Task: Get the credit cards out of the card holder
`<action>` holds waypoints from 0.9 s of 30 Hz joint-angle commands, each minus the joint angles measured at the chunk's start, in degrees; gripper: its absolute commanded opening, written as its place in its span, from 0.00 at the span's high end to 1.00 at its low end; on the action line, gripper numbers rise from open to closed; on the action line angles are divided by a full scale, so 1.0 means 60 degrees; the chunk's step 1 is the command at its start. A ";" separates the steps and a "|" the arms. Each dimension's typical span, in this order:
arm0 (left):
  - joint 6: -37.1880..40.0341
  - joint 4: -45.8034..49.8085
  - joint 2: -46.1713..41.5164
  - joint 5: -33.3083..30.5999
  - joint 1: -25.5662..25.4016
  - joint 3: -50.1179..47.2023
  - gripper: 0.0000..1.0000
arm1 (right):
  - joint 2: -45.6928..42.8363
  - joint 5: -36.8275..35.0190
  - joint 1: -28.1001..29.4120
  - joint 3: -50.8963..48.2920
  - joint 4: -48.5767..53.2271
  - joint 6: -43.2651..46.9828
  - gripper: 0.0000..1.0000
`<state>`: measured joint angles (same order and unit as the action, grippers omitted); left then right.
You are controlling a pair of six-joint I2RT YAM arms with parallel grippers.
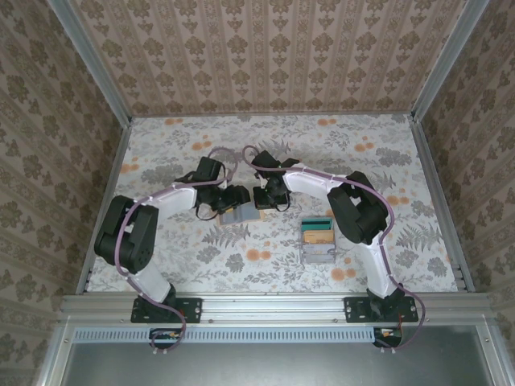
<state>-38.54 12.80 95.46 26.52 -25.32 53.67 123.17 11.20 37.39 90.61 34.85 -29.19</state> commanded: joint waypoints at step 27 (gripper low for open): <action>0.0286 0.1478 -0.0511 -0.1513 0.0564 -0.0371 0.41 | 0.0338 0.0140 0.0052 0.0054 0.0111 -0.0189 1.00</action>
<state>-37.50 19.11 92.68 19.53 -21.71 52.23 123.39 11.25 37.36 90.87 34.87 -29.23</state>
